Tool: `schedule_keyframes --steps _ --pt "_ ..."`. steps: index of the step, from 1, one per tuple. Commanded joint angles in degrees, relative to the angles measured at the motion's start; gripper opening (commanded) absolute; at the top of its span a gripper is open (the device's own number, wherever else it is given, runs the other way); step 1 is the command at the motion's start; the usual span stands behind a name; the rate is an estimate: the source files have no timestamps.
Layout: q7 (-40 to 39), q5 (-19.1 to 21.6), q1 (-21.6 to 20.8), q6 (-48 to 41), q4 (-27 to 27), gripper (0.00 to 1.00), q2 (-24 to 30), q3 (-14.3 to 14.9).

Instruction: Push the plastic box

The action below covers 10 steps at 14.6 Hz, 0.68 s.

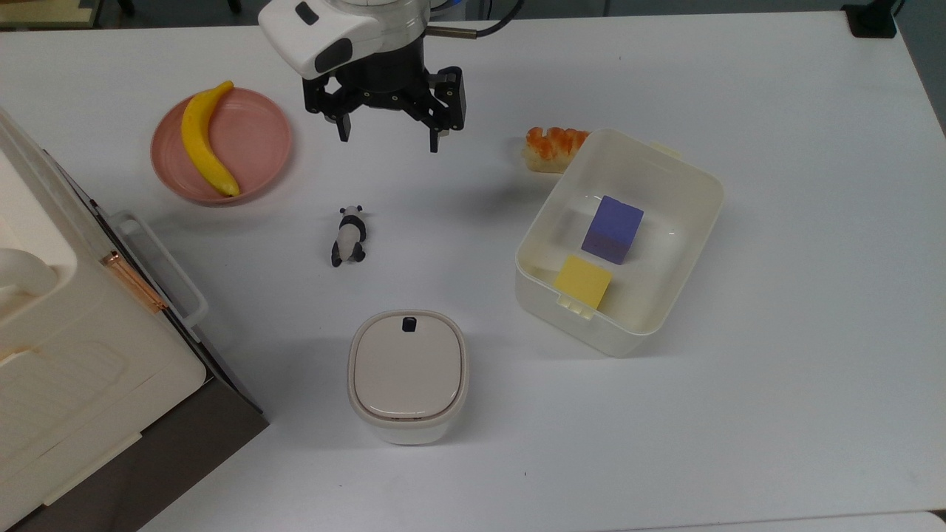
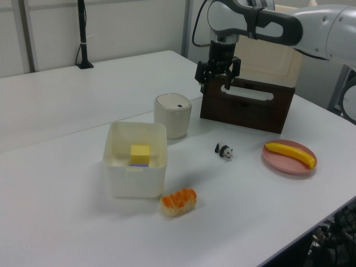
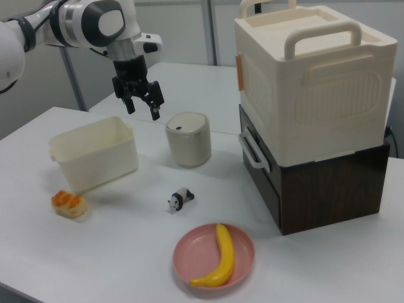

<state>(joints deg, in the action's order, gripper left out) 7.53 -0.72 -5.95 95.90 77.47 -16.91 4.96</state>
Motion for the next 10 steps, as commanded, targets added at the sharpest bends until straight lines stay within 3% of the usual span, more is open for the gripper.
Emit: schedule_keyframes --steps 1,10 --pt "0.81 0.38 -0.55 -0.55 1.89 1.0 1.62 -0.47" --pt "0.39 0.73 -0.38 -0.37 1.89 1.0 1.53 -0.48"
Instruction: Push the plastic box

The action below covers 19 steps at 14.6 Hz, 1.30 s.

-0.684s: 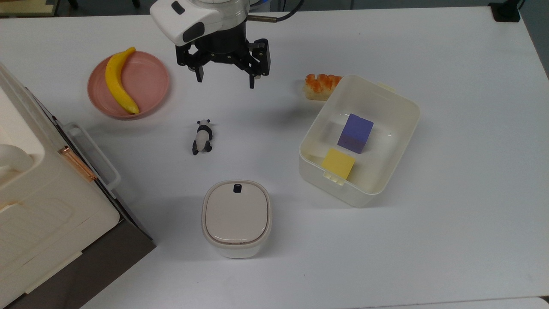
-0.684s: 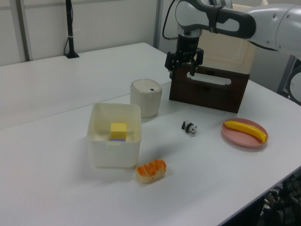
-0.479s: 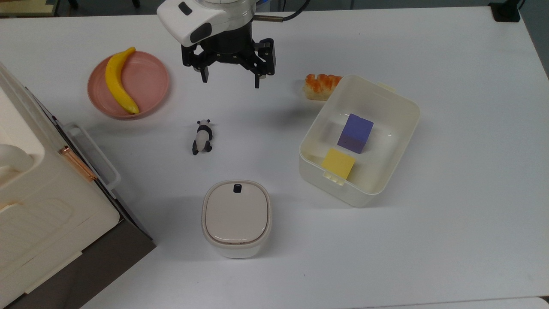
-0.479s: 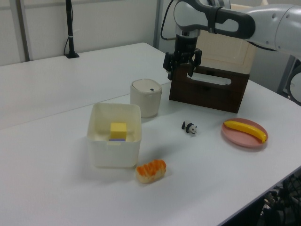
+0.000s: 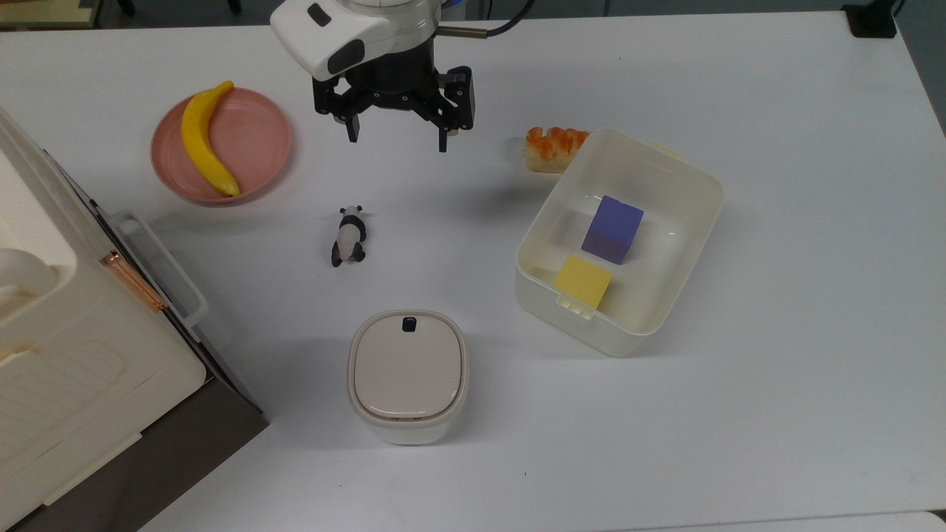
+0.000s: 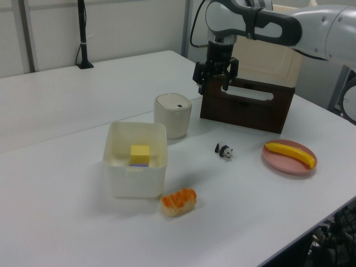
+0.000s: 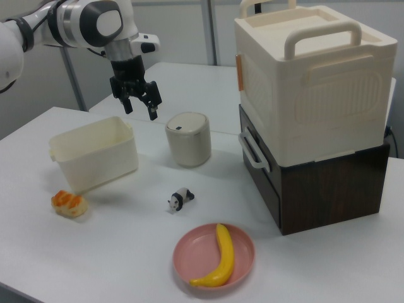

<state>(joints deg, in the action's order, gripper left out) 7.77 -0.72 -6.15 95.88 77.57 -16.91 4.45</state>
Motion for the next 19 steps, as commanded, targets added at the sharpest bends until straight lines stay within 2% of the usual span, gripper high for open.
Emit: schedule_keyframes --steps 1,3,7,16,19 --pt "0.06 0.64 -0.18 -0.43 1.8 1.0 1.53 -0.06" --pt "-1.08 0.46 -0.27 -0.43 1.88 1.0 1.53 -0.06" --pt "-8.45 0.64 -0.09 -0.78 1.97 1.0 1.53 -0.06" --pt "-48.59 -1.03 -0.71 -1.66 4.43 1.0 1.62 -0.06" --pt "-53.38 -2.26 -2.9 -1.66 5.57 1.0 1.36 -0.06"
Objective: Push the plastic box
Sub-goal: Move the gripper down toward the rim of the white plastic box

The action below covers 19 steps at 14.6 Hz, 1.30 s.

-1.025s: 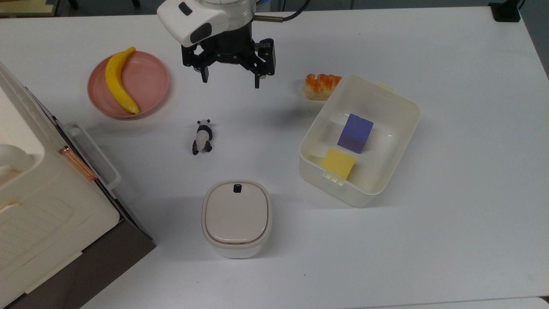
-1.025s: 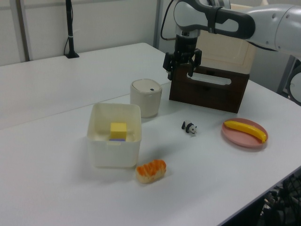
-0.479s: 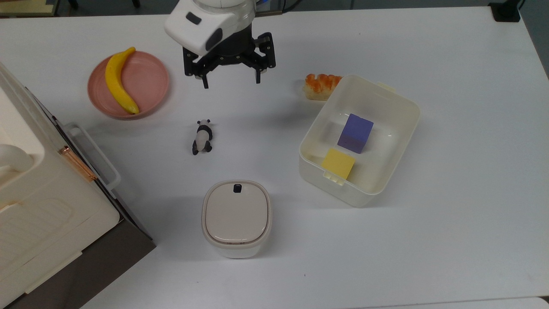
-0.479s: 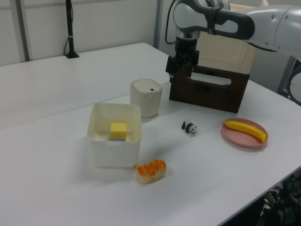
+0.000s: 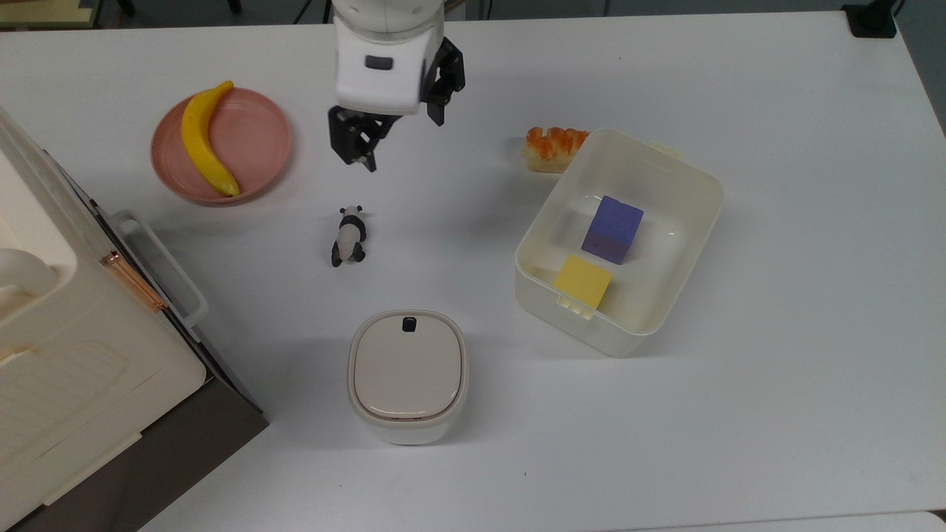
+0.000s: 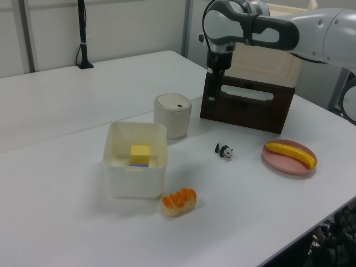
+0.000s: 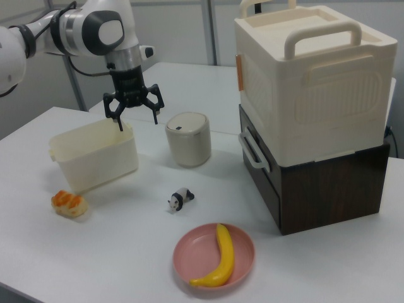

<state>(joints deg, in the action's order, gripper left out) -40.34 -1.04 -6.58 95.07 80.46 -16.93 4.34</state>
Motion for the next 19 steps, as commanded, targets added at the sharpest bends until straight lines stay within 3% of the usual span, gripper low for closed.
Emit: schedule_keyframes --steps 1,9,19 --pt "-5.45 -2.29 -3.26 -0.68 3.3 1.0 1.2 0.05" --pt "-5.01 -3.97 -10.9 2.57 8.75 1.0 -0.03 0.14" --pt "4.56 -4.14 -17.85 9.07 8.23 1.0 -6.54 0.14"
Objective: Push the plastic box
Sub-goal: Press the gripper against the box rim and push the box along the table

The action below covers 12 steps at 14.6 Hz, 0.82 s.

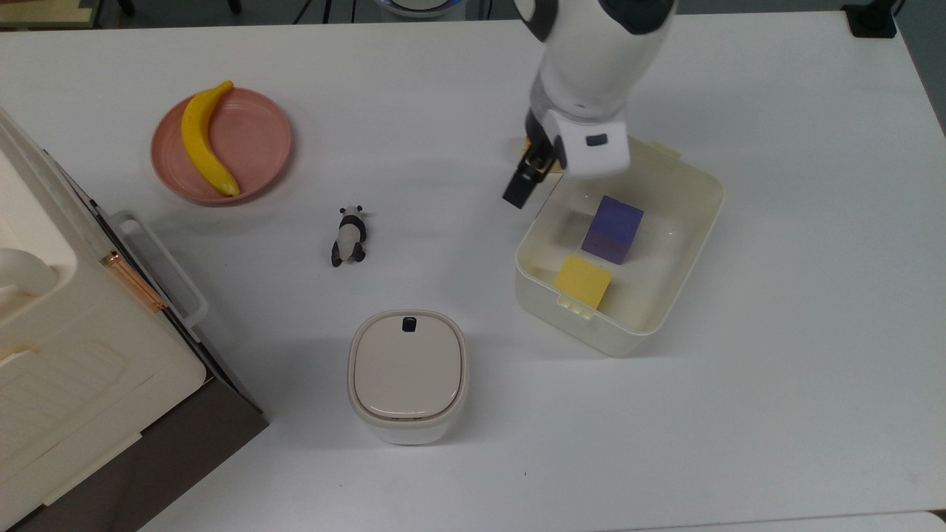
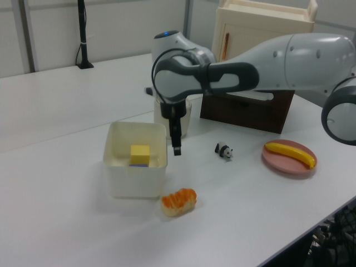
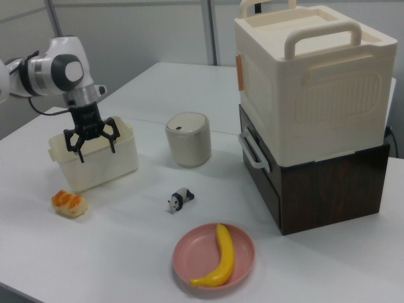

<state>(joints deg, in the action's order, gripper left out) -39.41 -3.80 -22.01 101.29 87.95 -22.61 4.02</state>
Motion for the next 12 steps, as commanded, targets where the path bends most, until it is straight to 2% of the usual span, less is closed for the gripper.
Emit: schedule_keyframes --steps 1,6,11,12 --pt "4.94 -1.39 -2.86 3.82 0.73 1.0 -1.55 0.38" --pt "12.24 -1.65 -4.35 8.04 -1.9 1.0 -5.16 0.46" --pt "13.48 -2.79 -4.7 9.01 -4.8 1.0 -5.25 0.46" --pt "13.48 -4.27 -4.71 9.18 -4.98 1.0 -5.25 0.46"
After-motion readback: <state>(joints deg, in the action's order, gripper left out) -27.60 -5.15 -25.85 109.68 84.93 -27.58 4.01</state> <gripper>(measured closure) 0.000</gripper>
